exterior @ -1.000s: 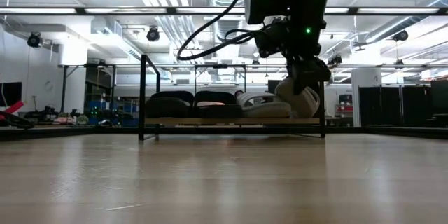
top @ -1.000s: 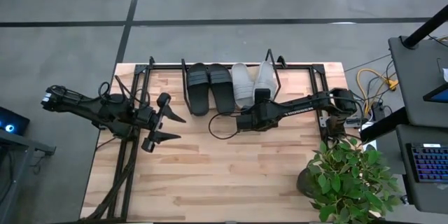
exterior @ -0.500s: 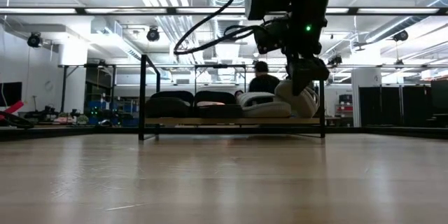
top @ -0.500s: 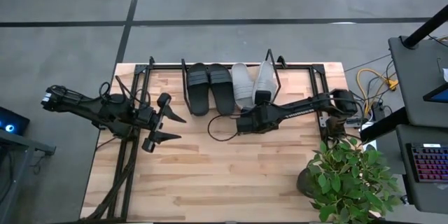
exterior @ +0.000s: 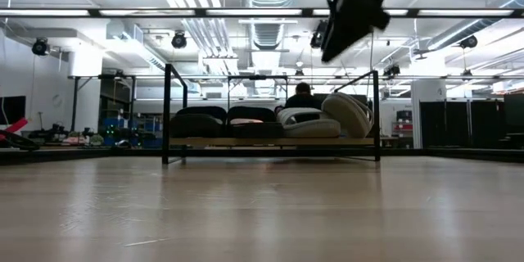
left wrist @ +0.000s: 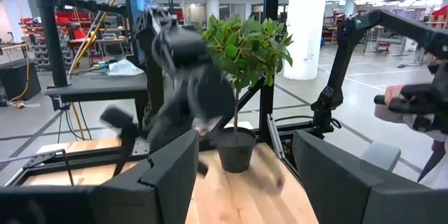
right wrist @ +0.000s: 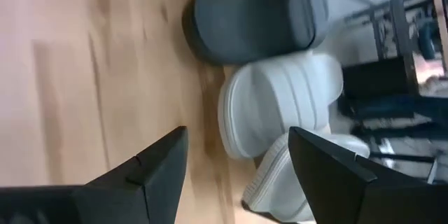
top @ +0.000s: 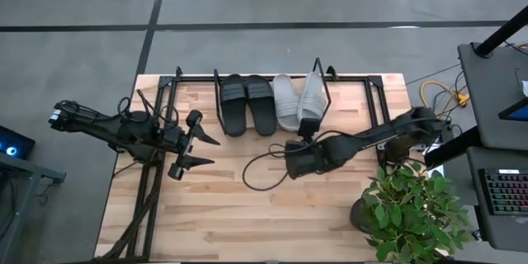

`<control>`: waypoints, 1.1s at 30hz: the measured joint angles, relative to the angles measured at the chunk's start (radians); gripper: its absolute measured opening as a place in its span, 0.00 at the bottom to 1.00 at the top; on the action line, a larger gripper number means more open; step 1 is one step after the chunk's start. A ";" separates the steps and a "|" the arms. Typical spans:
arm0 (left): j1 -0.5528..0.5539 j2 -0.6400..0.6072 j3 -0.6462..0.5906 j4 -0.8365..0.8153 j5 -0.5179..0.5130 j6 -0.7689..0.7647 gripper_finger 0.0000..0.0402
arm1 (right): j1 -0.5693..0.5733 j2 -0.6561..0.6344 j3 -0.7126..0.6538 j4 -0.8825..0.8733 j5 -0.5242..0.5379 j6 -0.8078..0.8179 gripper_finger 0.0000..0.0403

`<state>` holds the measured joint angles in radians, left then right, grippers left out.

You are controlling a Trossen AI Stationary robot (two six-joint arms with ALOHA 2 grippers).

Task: Pick and place slides into the shelf
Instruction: Adjust the black slide from the shelf

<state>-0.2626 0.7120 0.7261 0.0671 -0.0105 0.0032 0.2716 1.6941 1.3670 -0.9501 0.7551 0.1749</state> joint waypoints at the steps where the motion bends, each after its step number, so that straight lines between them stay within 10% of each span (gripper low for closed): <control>1: 0.000 0.000 0.000 -0.003 0.000 0.000 0.54 | 0.009 -0.016 0.000 0.011 0.000 0.000 0.59; 26: 0.000 0.030 0.002 0.050 0.005 -0.076 0.54 | 0.065 -0.139 0.001 0.284 -0.011 -0.117 0.59; 33: 0.000 0.072 0.002 0.117 0.006 -0.076 0.54 | 0.071 -0.166 0.000 0.432 -0.165 -0.160 0.58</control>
<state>-0.2626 0.7842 0.7281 0.1838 -0.0044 -0.0730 0.3424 1.5283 1.3674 -0.5180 0.5899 0.0154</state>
